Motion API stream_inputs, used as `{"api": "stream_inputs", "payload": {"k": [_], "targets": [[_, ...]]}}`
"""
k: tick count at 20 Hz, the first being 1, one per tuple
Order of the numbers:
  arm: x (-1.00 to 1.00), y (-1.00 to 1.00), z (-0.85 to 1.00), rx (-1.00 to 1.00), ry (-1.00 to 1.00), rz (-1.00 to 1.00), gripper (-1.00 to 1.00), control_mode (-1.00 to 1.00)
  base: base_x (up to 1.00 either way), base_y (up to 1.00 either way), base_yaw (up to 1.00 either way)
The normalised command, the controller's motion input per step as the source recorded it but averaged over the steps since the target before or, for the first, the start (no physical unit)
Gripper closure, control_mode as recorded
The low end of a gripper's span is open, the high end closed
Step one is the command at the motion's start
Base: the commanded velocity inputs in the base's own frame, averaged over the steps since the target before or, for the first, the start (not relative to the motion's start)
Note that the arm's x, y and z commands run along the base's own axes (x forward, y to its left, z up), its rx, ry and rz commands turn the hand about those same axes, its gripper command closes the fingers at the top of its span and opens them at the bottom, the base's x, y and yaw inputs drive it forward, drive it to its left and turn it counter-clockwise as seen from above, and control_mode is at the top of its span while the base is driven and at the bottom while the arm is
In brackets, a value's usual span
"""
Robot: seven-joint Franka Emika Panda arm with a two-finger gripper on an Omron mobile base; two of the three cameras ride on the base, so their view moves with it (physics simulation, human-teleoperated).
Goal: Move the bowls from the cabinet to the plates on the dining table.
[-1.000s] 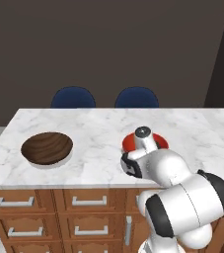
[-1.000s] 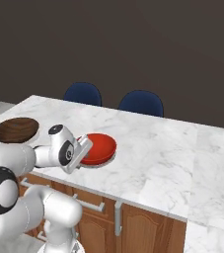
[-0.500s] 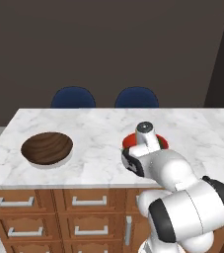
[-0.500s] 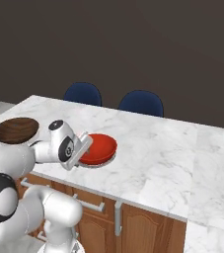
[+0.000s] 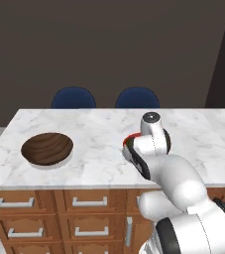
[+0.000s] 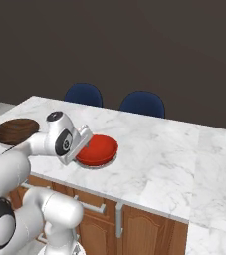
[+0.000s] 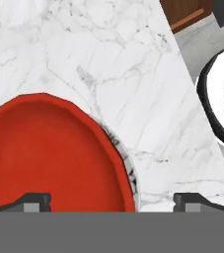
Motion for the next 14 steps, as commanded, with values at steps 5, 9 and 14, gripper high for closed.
{"api": "stream_inputs", "payload": {"k": [5,9,14], "targets": [[-0.20,0.00,0.48,0.04,0.00,0.00,-1.00,-1.00,0.00,0.00,0.00],[-0.26,0.00,0.50,0.05,0.00,0.00,-1.00,-1.00,0.00,0.00,0.00],[-0.32,0.00,0.54,0.05,0.00,0.00,-1.00,-1.00,0.00,0.00,0.00]]}}
